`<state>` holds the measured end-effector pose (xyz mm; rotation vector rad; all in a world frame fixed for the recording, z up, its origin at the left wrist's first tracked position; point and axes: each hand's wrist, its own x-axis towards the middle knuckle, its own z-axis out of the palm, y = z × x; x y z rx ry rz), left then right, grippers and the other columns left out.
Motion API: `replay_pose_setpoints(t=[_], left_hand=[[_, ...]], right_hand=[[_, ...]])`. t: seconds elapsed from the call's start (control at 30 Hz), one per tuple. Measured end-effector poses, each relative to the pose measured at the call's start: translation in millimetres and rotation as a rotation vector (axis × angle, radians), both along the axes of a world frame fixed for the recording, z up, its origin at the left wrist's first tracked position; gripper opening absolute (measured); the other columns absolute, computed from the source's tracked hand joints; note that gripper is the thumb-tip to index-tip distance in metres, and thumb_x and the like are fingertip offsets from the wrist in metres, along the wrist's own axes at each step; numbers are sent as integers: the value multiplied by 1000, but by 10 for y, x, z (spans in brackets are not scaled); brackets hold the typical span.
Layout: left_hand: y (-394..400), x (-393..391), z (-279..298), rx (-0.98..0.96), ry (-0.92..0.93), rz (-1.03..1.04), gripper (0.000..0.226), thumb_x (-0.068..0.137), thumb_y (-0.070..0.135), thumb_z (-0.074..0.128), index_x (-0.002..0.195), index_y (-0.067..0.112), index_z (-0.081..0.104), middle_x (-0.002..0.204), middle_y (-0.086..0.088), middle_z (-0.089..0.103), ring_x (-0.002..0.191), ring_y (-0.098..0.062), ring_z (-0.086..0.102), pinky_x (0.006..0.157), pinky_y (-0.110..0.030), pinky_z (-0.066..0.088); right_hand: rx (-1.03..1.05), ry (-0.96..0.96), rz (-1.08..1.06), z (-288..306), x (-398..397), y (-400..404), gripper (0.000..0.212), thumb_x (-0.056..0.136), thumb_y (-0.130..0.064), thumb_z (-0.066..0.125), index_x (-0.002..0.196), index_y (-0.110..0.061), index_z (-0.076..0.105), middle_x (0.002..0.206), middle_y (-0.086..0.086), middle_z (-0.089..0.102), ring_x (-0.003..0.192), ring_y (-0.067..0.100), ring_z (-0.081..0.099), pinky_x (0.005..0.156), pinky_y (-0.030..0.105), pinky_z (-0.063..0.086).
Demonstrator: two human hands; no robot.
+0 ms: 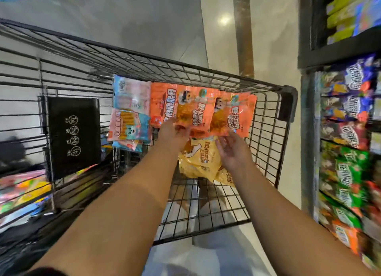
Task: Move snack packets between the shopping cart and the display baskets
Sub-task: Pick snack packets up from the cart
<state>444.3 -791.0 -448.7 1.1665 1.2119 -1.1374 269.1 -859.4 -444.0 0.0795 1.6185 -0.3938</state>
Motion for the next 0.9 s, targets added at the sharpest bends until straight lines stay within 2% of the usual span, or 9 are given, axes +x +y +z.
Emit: replay_pose_setpoints(t=[0.07, 0.17, 0.3, 0.4, 0.47, 0.57, 0.67, 0.8, 0.9], left_hand=[[-19, 20, -114, 30, 38, 5, 27, 102, 18, 56, 127, 9, 63, 115, -11, 67, 104, -22, 63, 97, -31, 54], [-23, 31, -178, 28, 47, 12, 27, 99, 20, 62, 125, 11, 64, 112, -7, 66, 104, -20, 61, 92, -29, 53], [41, 70, -229, 28, 30, 90, 20, 97, 12, 66, 116, 10, 64, 112, -7, 69, 103, -21, 64, 95, -33, 53], [22, 76, -165, 1, 41, 36, 11, 98, 8, 62, 109, 10, 65, 97, -6, 68, 88, -18, 64, 80, -30, 52], [24, 54, -104, -17, 49, 8, 6, 99, 5, 58, 100, 8, 64, 88, -6, 66, 79, -17, 62, 74, -29, 49], [60, -8, 88, -87, 20, -69, 12, 95, 0, 53, 89, 6, 60, 78, -8, 61, 68, -17, 55, 67, -30, 45], [112, -111, 389, -139, -73, -187, 15, 91, -4, 53, 82, 5, 61, 63, -8, 60, 60, -18, 56, 62, -29, 45], [266, -162, 896, -232, -190, -235, 15, 97, 1, 58, 83, 7, 62, 64, -7, 61, 60, -18, 56, 65, -30, 43], [437, -97, 1351, -271, -328, -200, 11, 99, 3, 59, 88, 4, 62, 66, -7, 60, 58, -19, 56, 58, -30, 47]], right_hand=[[6, -18, -51, -19, 44, 23, 20, 101, -15, 69, 119, -9, 72, 115, 6, 73, 108, 19, 67, 102, 34, 56], [2, 47, 54, -72, 97, 28, 37, 98, -16, 73, 134, -9, 67, 116, 5, 77, 96, 14, 73, 79, 29, 59], [-79, 264, 263, -169, 137, -83, 30, 91, -11, 81, 118, -10, 67, 79, 7, 77, 57, 17, 69, 47, 27, 53], [-180, 336, 424, -171, 105, -132, 31, 90, -18, 83, 117, -13, 69, 101, 11, 79, 78, 29, 78, 64, 41, 65], [-244, 348, 486, -98, 66, -114, 25, 92, -19, 81, 115, -15, 73, 103, 8, 80, 89, 35, 79, 74, 47, 66], [-354, 325, 512, 130, 14, -70, 14, 96, -19, 76, 110, -18, 76, 100, 5, 81, 86, 29, 79, 64, 35, 64], [-452, 299, 591, 428, -62, -29, 8, 100, -24, 70, 105, -23, 77, 98, -1, 82, 89, 26, 79, 67, 35, 64], [-573, 267, 730, 918, -176, -6, 10, 102, -32, 67, 104, -35, 76, 101, -4, 81, 95, 26, 78, 86, 54, 64], [-703, 196, 835, 1345, -275, -9, 22, 102, -31, 65, 105, -51, 75, 104, -8, 81, 94, 22, 78, 88, 61, 62]])
